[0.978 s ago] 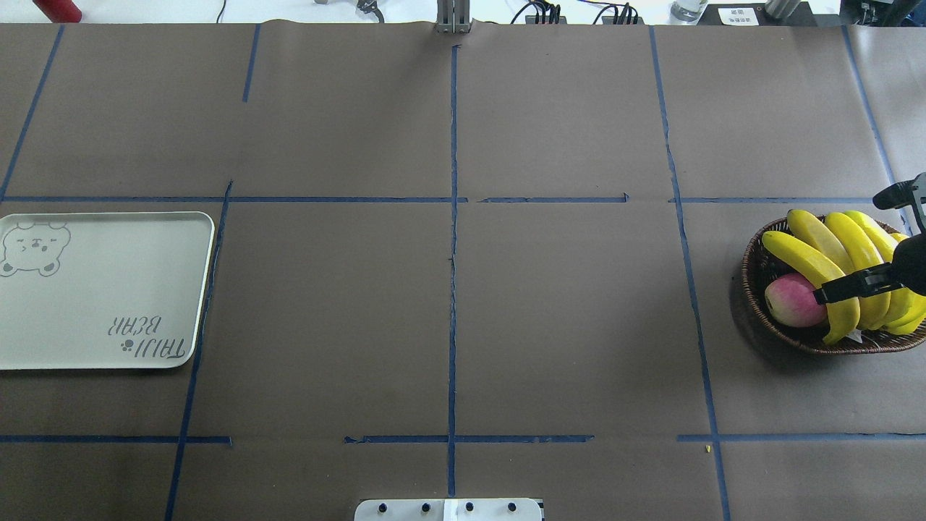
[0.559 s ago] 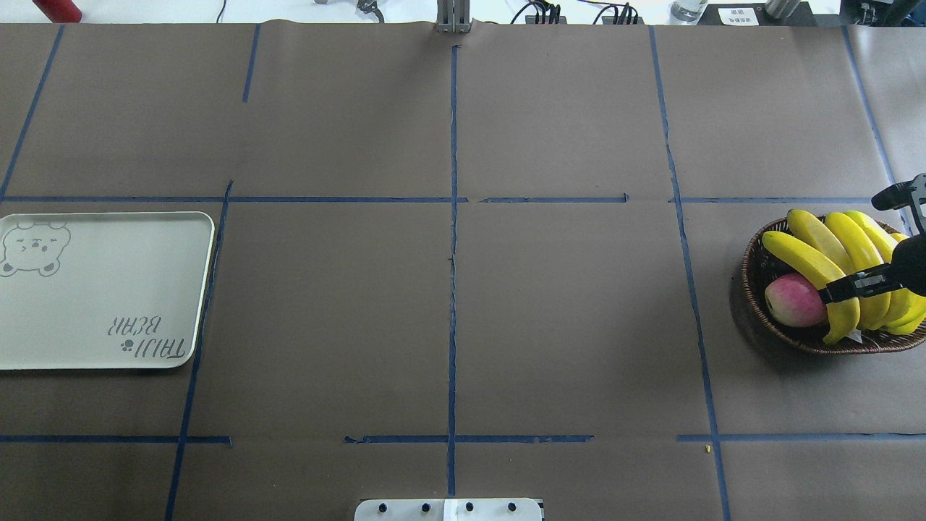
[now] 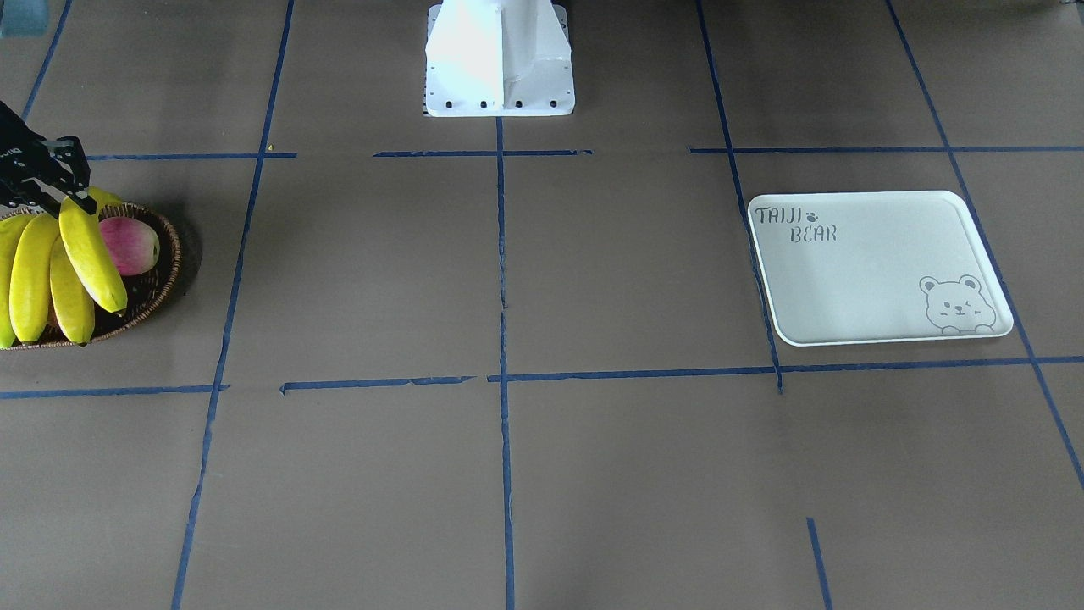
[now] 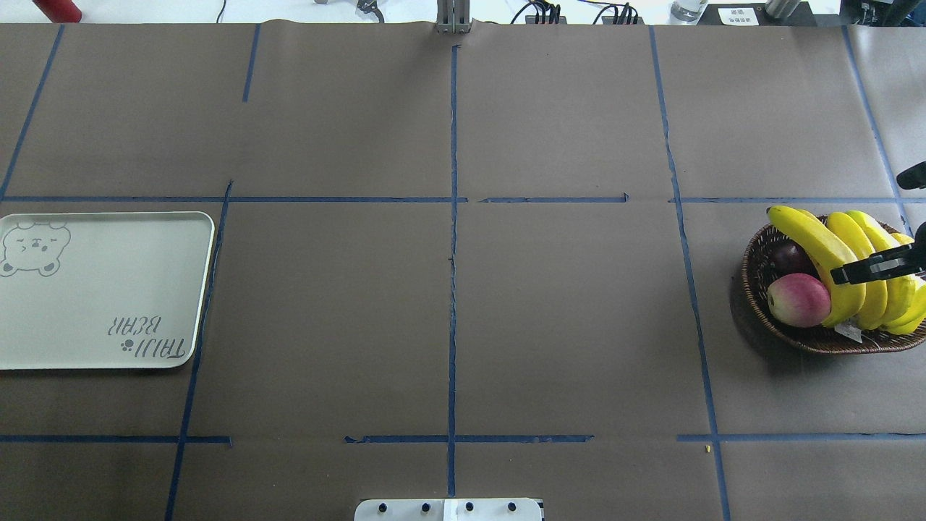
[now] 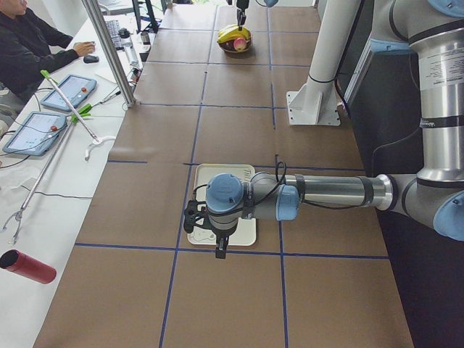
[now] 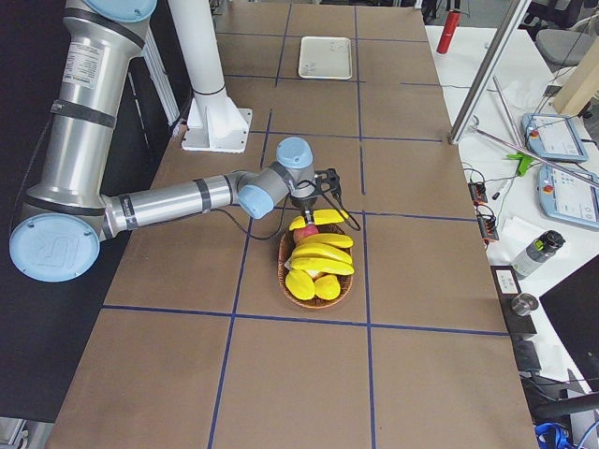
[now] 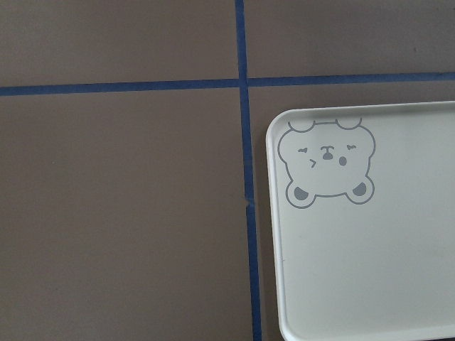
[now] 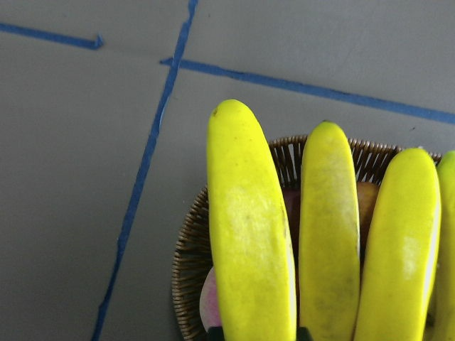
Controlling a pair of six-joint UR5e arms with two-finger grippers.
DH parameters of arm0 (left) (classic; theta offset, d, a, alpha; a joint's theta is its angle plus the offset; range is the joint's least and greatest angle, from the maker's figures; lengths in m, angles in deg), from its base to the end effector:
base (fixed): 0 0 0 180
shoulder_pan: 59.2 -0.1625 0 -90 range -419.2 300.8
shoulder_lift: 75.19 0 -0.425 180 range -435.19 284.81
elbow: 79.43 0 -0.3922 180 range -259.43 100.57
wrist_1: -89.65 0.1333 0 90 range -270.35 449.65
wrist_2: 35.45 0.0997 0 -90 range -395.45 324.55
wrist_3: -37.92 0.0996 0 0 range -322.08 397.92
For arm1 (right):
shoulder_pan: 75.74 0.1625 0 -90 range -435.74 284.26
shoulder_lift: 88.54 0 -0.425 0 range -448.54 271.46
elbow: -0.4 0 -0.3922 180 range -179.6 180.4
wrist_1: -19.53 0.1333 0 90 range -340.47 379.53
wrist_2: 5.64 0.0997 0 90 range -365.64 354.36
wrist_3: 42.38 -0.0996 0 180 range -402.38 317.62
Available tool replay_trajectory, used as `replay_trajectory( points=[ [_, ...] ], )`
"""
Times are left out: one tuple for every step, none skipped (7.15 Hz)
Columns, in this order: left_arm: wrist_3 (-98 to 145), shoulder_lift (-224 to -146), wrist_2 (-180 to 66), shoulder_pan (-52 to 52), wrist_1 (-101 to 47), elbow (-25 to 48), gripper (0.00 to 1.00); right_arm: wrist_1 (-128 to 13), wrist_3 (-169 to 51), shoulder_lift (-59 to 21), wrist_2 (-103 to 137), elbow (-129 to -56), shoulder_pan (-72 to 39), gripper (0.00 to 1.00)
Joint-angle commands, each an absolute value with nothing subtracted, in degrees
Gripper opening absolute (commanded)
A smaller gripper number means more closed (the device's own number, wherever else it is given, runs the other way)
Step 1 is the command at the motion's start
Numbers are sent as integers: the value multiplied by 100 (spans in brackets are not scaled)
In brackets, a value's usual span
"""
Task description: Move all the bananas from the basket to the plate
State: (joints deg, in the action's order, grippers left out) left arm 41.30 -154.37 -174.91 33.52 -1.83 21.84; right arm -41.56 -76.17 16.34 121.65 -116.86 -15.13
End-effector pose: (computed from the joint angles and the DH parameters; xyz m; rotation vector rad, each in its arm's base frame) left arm -0.0772 -0.4110 0.6382 0.0774 0.8603 0.0253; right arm -0.1333 -0.3853 0.4829 0.2655 -0.8926 -0.1632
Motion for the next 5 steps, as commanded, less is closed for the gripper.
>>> replay_trajectory(
  points=[
    [4117, -15437, -17668, 3352, -184, 2191, 100, -4155, -7613, 1694, 12459, -12158, -801, 1],
    [4091, -15455, -17678, 3352, -176, 2330, 100, -4146, -7753, 1502, 12618, -12151, -789, 1],
    [3569, -15542, -17670, 3335, -193, 2566, 100, -4155, -8285, 1091, 12811, -12107, -876, 1],
    [3085, -15613, -17669, 3291, -393, 2821, 100, -4146, -9247, 530, 12839, -12063, -1295, 1],
    [2558, -15665, -17904, 3143, -813, 2841, 100, -4146, -10275, 11, 12735, -12028, -1751, 1]
  ],
)
